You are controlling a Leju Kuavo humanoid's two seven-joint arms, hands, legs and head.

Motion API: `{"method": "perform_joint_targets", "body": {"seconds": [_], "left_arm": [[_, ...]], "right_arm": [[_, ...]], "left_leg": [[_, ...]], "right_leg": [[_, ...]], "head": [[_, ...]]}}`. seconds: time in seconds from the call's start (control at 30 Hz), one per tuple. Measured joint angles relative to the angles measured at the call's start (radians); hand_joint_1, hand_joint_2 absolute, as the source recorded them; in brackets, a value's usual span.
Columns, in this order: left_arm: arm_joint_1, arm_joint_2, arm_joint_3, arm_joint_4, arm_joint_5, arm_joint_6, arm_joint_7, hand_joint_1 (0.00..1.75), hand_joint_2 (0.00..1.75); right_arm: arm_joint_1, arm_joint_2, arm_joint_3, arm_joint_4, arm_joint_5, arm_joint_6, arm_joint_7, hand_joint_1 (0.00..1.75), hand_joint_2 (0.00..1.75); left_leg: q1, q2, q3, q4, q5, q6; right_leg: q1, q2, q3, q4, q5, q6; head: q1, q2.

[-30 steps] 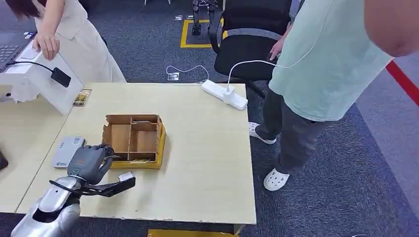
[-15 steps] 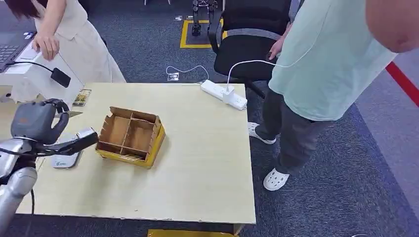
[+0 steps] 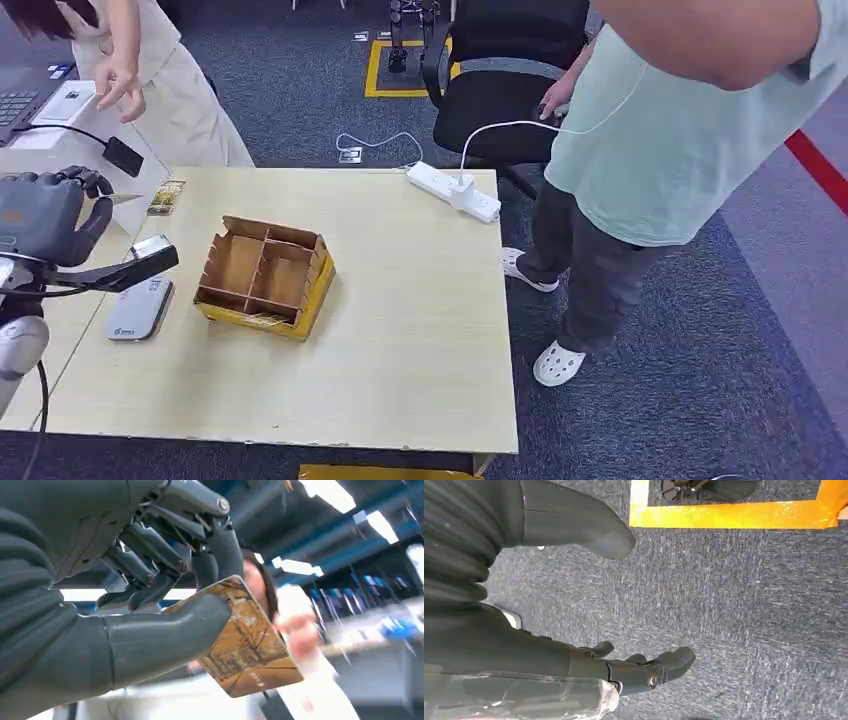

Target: Pass the card to the sensor for recognition and then transmit it.

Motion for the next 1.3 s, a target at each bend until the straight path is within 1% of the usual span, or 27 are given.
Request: {"method": "perform_joint_targets", "body": {"seconds": [0.03, 0.1, 0.13, 0.17, 0.23, 0.27, 0.33, 0.4, 0.53, 0.7, 0.9, 0.97, 1.0, 1.03, 1.2, 1.3], "left_arm": [[-0.016, -0.021, -0.002, 0.018, -0.056, 0.034, 0.023, 1.75, 1.75], [-0.042, -0.051, -0.006, 0.058, -0.130, 0.087, 0.053, 1.75, 1.75], [-0.060, -0.081, -0.011, 0.091, -0.173, 0.129, 0.074, 1.75, 1.75], [-0.078, -0.108, -0.013, 0.130, -0.217, 0.184, 0.101, 1.75, 1.75], [-0.108, -0.160, -0.016, 0.194, -0.272, 0.266, 0.135, 1.75, 1.75], [-0.120, -0.179, -0.017, 0.224, -0.288, 0.299, 0.147, 1.75, 1.75], [-0.149, -0.214, -0.019, 0.278, -0.308, 0.341, 0.157, 1.75, 1.75], [-0.178, -0.240, -0.019, 0.325, -0.310, 0.352, 0.161, 1.75, 1.75], [-0.215, -0.273, -0.019, 0.386, -0.301, 0.355, 0.151, 1.75, 1.75], [-0.231, -0.294, -0.019, 0.417, -0.300, 0.357, 0.143, 1.75, 1.75], [-0.241, -0.310, -0.019, 0.449, -0.295, 0.357, 0.138, 1.75, 1.75], [-0.246, -0.315, -0.019, 0.462, -0.289, 0.357, 0.129, 1.75, 1.75], [-0.248, -0.316, -0.018, 0.468, -0.286, 0.357, 0.125, 1.41, 1.75], [-0.250, -0.317, -0.018, 0.473, -0.284, 0.357, 0.124, 0.00, 1.75], [-0.251, -0.320, -0.011, 0.489, -0.278, 0.366, 0.124, 0.00, 1.75], [-0.251, -0.309, -0.002, 0.500, -0.270, 0.371, 0.124, 0.00, 1.75]], "right_arm": [[-0.002, 0.000, 0.000, -0.001, 0.008, 0.003, 0.005, 0.00, 1.75], [-0.008, 0.002, 0.000, -0.004, 0.022, 0.010, 0.013, 0.00, 1.75], [-0.013, 0.004, 0.002, -0.007, 0.029, 0.013, 0.018, 0.00, 1.75], [-0.017, 0.006, 0.003, -0.010, 0.037, 0.013, 0.021, 0.00, 1.75], [-0.026, 0.009, 0.004, -0.015, 0.043, 0.013, 0.022, 0.00, 1.75], [-0.030, 0.011, 0.004, -0.018, 0.046, 0.011, 0.022, 0.00, 1.75], [-0.038, 0.014, 0.004, -0.020, 0.050, 0.010, 0.022, 0.00, 1.75], [-0.039, 0.015, 0.004, -0.023, 0.050, 0.011, 0.022, 0.00, 1.75], [-0.037, 0.017, 0.004, -0.023, 0.052, 0.011, 0.023, 0.00, 1.75], [-0.035, 0.018, 0.004, -0.023, 0.051, 0.011, 0.022, 0.00, 1.75], [-0.034, 0.019, 0.004, -0.023, 0.051, 0.010, 0.021, 0.00, 1.75], [-0.033, 0.019, 0.003, -0.023, 0.050, 0.009, 0.021, 0.00, 1.75], [-0.033, 0.018, 0.003, -0.023, 0.050, 0.009, 0.021, 0.00, 1.75], [-0.033, 0.018, 0.003, -0.022, 0.050, 0.009, 0.021, 0.00, 1.75], [-0.033, 0.018, 0.000, -0.022, 0.052, 0.009, 0.021, 0.00, 1.75], [-0.031, 0.018, -0.004, -0.022, 0.052, 0.009, 0.021, 0.00, 1.75]], "left_leg": [[0.000, -0.001, 0.000, 0.000, 0.000, 0.000], [0.000, -0.001, 0.000, 0.000, 0.000, 0.000], [0.000, -0.001, 0.000, 0.000, 0.001, 0.000], [0.000, -0.001, 0.000, 0.000, 0.001, 0.000], [0.000, -0.002, 0.000, 0.000, 0.002, 0.000], [0.000, -0.001, 0.000, 0.000, 0.002, 0.000], [0.000, -0.001, 0.000, 0.001, 0.002, 0.000], [0.000, -0.001, 0.000, 0.001, 0.002, 0.000], [0.000, -0.001, 0.000, 0.001, 0.002, 0.000], [0.000, -0.001, 0.000, 0.000, 0.002, 0.000], [0.000, -0.001, 0.000, 0.000, 0.002, 0.000], [0.000, -0.001, 0.000, 0.001, 0.002, 0.000], [0.000, -0.001, -0.001, 0.001, 0.002, 0.000], [0.000, -0.001, -0.001, 0.001, 0.001, 0.000], [-0.001, -0.001, -0.001, 0.000, 0.001, 0.000], [0.000, -0.001, -0.001, 0.000, 0.001, 0.000]], "right_leg": [[0.000, -0.001, 0.000, 0.000, 0.000, 0.000], [0.000, -0.001, 0.001, 0.000, 0.000, 0.000], [0.000, -0.001, 0.001, 0.000, 0.000, 0.000], [0.000, -0.001, 0.001, 0.000, 0.001, -0.001], [0.000, -0.001, 0.001, 0.000, 0.001, -0.001], [0.000, -0.001, 0.001, 0.000, 0.001, -0.001], [0.000, -0.001, 0.001, 0.000, 0.001, -0.001], [0.000, -0.001, 0.001, 0.000, 0.001, -0.001], [0.000, 0.000, 0.000, 0.000, 0.001, -0.001], [0.000, 0.000, 0.000, 0.000, 0.001, -0.001], [0.000, 0.000, 0.000, 0.000, 0.001, -0.001], [0.000, 0.000, 0.000, 0.000, 0.001, -0.001], [0.000, 0.000, 0.000, 0.000, 0.001, -0.001], [0.000, 0.000, 0.000, 0.000, 0.001, -0.001], [0.000, 0.000, 0.000, 0.000, 0.001, -0.001], [0.000, 0.000, 0.000, 0.000, 0.001, -0.001]], "head": [[0.000, 0.000], [0.000, 0.000], [0.000, 0.000], [0.000, 0.000], [0.000, 0.000], [0.000, 0.000], [0.000, 0.000], [0.000, 0.000], [0.000, 0.000], [0.000, 0.000], [0.000, 0.000], [0.000, 0.000], [0.000, 0.000], [0.000, 0.000], [0.000, 0.000], [0.000, 0.000]]}}
